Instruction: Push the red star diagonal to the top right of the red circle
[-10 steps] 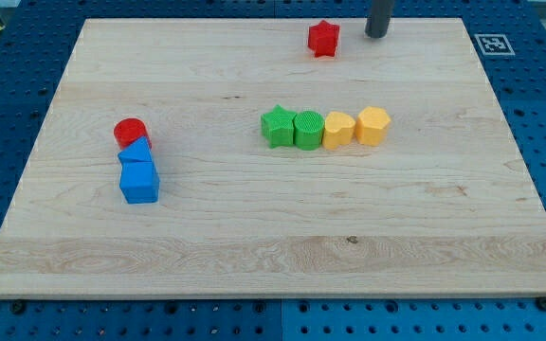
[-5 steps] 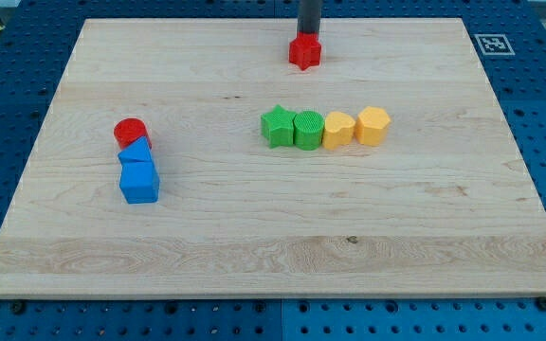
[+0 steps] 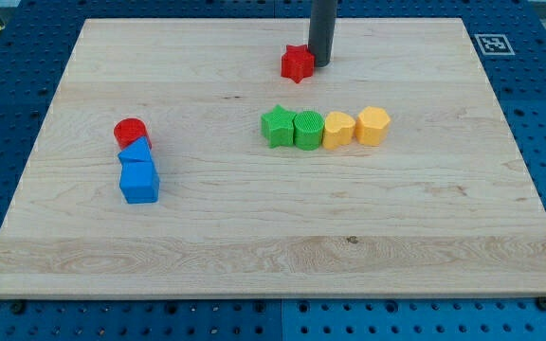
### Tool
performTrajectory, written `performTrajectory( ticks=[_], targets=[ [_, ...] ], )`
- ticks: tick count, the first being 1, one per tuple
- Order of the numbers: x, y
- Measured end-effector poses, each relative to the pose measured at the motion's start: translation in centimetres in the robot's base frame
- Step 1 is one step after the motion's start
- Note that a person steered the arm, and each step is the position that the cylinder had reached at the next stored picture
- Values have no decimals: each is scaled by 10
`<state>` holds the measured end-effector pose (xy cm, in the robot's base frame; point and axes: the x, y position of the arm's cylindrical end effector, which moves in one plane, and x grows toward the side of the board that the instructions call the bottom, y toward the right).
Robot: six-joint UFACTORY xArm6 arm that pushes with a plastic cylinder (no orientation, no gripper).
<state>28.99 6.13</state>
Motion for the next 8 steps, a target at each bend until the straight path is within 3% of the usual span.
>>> performTrajectory(
  ticks=[4,6,7,8],
  targets=[
    [8,-41],
    [50,-82],
    [52,-86],
    [21,-90]
  ],
)
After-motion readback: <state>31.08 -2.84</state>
